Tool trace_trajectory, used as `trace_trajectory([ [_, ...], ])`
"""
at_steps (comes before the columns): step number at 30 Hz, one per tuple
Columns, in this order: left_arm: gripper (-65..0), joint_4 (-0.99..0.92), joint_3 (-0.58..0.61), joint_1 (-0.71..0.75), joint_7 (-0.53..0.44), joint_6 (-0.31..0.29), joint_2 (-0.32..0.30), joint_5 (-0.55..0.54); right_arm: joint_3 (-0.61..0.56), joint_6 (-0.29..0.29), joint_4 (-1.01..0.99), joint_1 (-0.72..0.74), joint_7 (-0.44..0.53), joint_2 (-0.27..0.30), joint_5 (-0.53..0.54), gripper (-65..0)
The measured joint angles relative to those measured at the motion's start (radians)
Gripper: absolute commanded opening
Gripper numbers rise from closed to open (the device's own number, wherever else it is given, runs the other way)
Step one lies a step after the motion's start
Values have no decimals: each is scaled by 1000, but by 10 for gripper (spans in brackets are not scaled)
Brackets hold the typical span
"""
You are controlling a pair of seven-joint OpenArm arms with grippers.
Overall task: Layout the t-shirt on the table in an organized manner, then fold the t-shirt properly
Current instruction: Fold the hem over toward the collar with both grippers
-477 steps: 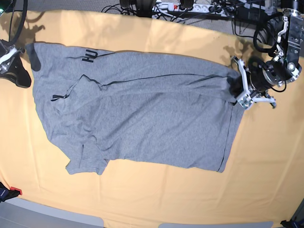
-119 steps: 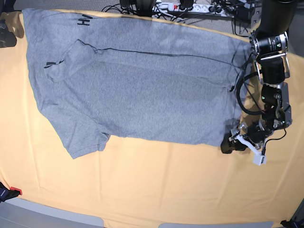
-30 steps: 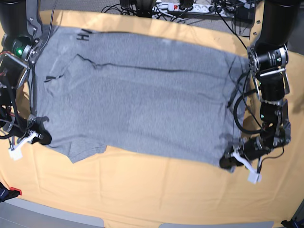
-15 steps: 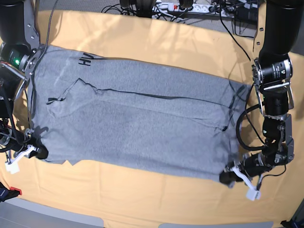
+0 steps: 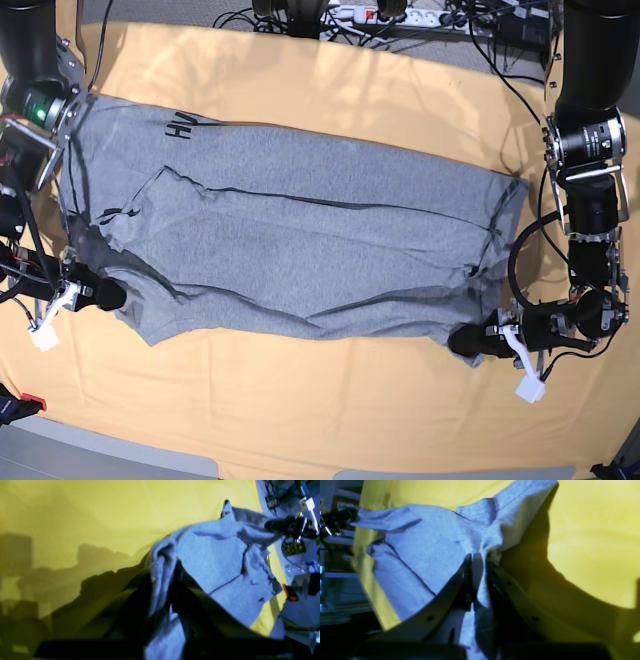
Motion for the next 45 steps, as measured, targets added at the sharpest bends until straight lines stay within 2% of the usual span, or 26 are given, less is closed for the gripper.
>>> trace_trajectory([
  [6, -650, 52, 0, 12, 18, 0, -38, -16, 0, 0, 254, -145, 10, 0, -22, -650],
  [10, -650, 205, 0, 82, 8, 0, -43, -18, -1, 0, 351, -204, 89, 13, -102, -650],
  [16, -650, 412, 3, 251, -29, -2, -94, 10, -2, 0, 359, -220, 88, 27, -126, -650],
  [20, -650, 428, 2, 294, -109, -2, -154, 36, -4, 0, 359, -216, 88, 80, -121, -650],
  [22, -650, 429, 2, 302, -112, -2, -169, 36, -3, 0, 360, -217, 89, 87, -115, -650],
  [26, -650, 430, 2, 309, -94, -2, -163, 28, -4, 0, 360, -231, 79, 79, -100, -650],
  [33, -650, 441, 2, 309, 48, -2, -178, -111, -4, 0, 360, -274, -1, 83, -17, -650],
  [37, -650, 441, 2, 311, 43, -2, -208, -68, -4, 0, 360, -304, -2, 84, -17, -650],
  [44, -650, 443, 3, 400, 13, -2, -226, -85, -4, 0, 360, -306, -2, 84, -14, -650],
  [45, -620, 443, 3, 416, -11, -2, -223, -93, -4, 0, 360, -307, -2, 84, -14, -617],
])
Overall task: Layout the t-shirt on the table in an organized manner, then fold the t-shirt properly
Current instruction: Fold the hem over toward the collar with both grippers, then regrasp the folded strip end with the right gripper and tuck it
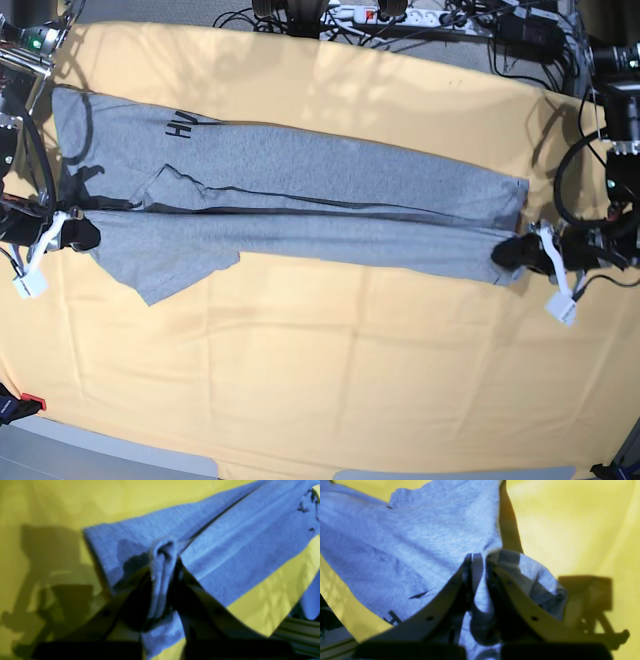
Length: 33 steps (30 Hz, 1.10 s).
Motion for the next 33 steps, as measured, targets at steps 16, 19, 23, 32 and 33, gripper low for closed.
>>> trace_trajectory([
  [16, -299, 0, -1, 50, -172, 2, 3, 116, 7, 0, 3, 119, -5, -7, 137, -361],
  [19, -299, 0, -1, 47, -198, 1, 4, 117, 9, 1, 3, 141, 51, -65, 55, -360],
  [23, -299, 0, -1, 48, -195, 1, 5, 115, -11, 0, -23, 150, 165, -146, -122, -317],
  [32, -299, 0, -1, 50, -199, 1, 25, 115, -41, -57, -253, 199, 383, -223, -454, -315],
  [33, -299, 0, -1, 50, -199, 1, 25, 115, -41, -56, -288, 208, 383, -222, -441, -315],
])
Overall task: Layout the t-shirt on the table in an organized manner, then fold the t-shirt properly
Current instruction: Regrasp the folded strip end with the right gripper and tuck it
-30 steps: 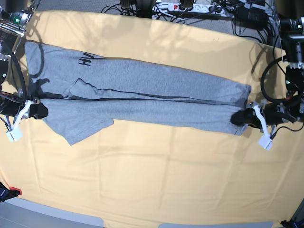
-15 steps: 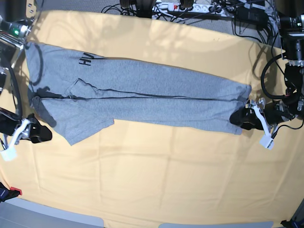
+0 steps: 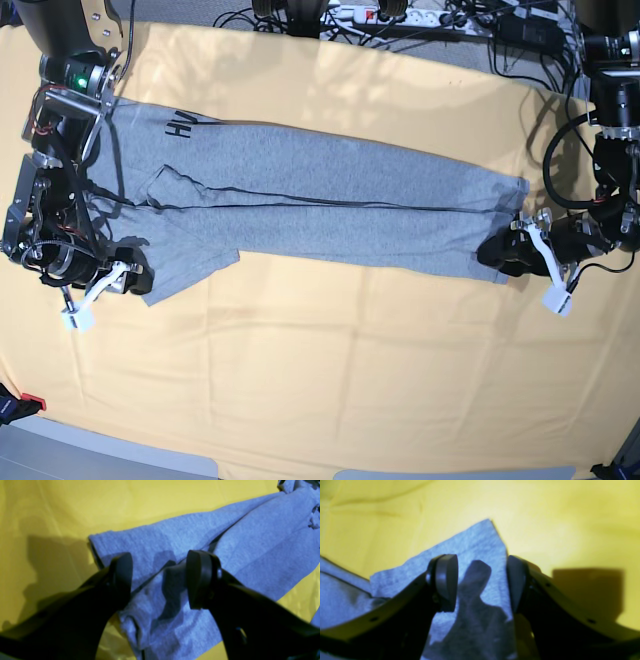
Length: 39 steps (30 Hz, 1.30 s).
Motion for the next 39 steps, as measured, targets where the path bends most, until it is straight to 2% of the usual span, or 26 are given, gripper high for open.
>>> trace_trajectory([
  [3, -299, 0, 0, 2, 0, 0, 3, -1, 1, 40, -87, 26, 5, 4, 48, -315],
  [10, -299, 0, 0, 3, 0, 0, 3, 0, 2, 56, -152, 52, 22, -11, 63, -316],
  [13, -299, 0, 0, 3, 0, 0, 3, 0, 2, 56, -152, 54, 21, -30, 63, -342],
  [15, -299, 0, 0, 3, 0, 0, 2, 0, 2, 57, -152, 54, 18, -35, 63, -416],
  [18, -299, 0, 0, 3, 0, 0, 3, 0, 2, 56, -155, 54, 6, -34, 52, -628],
  [19, -299, 0, 0, 3, 0, 0, 3, 0, 2, 56, -156, 54, 2, -34, 52, -650],
  [23, -299, 0, 0, 3, 0, 0, 3, 0, 1, 56, -148, 63, -49, -26, 64, -650],
  [26, -299, 0, 0, 3, 0, 0, 3, 0, 0, 56, -93, 56, -121, -11, 150, -650],
  [29, -299, 0, 0, 3, 0, -1, 3, 0, 0, 56, 13, 42, -164, 9, 188, -650],
  [39, -298, 0, 0, 3, -5, 1, 3, 31, -2, 56, 560, -294, -173, 23, 290, -650],
])
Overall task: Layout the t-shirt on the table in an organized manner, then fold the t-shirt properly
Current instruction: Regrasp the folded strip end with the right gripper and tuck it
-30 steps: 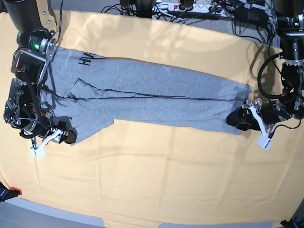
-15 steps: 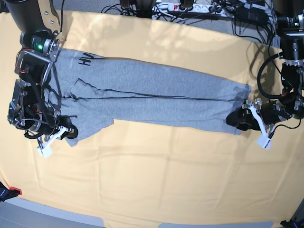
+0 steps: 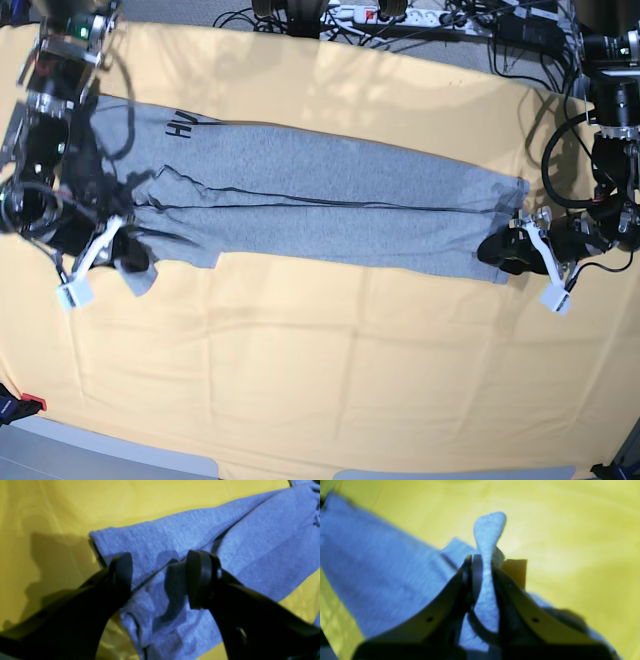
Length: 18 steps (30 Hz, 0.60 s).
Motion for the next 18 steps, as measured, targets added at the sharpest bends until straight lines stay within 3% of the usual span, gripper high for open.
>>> trace_trajectory([
  [7, -299, 0, 0, 0, 0, 0, 0, 0, 1, 0, 279, -208, -25, 1, 29, -650],
  [10, -299, 0, 0, 0, 0, 0, 0, 0, 0, 0, 379, -265, -74, 3, 101, -650],
  [18, -299, 0, 0, 0, -3, 0, -1, -1, 1, 0, 465, -377, -132, 6, 141, -650],
])
